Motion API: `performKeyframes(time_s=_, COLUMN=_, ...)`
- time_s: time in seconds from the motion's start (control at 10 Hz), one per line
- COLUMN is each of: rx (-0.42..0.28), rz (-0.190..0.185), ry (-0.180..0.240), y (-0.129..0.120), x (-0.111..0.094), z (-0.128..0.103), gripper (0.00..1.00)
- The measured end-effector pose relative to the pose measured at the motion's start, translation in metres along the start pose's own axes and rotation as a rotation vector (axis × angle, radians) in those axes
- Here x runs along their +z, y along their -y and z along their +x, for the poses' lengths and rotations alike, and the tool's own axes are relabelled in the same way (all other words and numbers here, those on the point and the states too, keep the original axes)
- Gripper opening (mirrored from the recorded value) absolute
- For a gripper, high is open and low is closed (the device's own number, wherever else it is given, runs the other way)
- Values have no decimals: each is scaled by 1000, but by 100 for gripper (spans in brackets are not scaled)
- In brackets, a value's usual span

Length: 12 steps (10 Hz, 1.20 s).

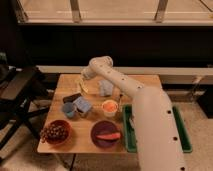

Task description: Place banana in table surface

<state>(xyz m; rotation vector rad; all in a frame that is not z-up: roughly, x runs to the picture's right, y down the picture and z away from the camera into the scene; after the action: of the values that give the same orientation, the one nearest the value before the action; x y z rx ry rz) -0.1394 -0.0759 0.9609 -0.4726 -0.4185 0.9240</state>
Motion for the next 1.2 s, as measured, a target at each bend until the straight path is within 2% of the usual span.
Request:
performKeyframes(time_s=0.3, rx=2, rz=-2, ry=-38, y=-5, x=22, z=12, gripper=65)
performKeyframes(time_s=0.8, rx=57, rz=-83, ry=-90, y=-35, x=58, z=36, gripper=65)
performKeyframes(time_s=0.9, rx=74, rz=-98, ry=-100, y=-38, x=65, z=41, gripper=60)
performKeyframes(time_s=1.2, rx=101, rz=-117, ry=-110, y=-36, x=70, z=48, gripper=33)
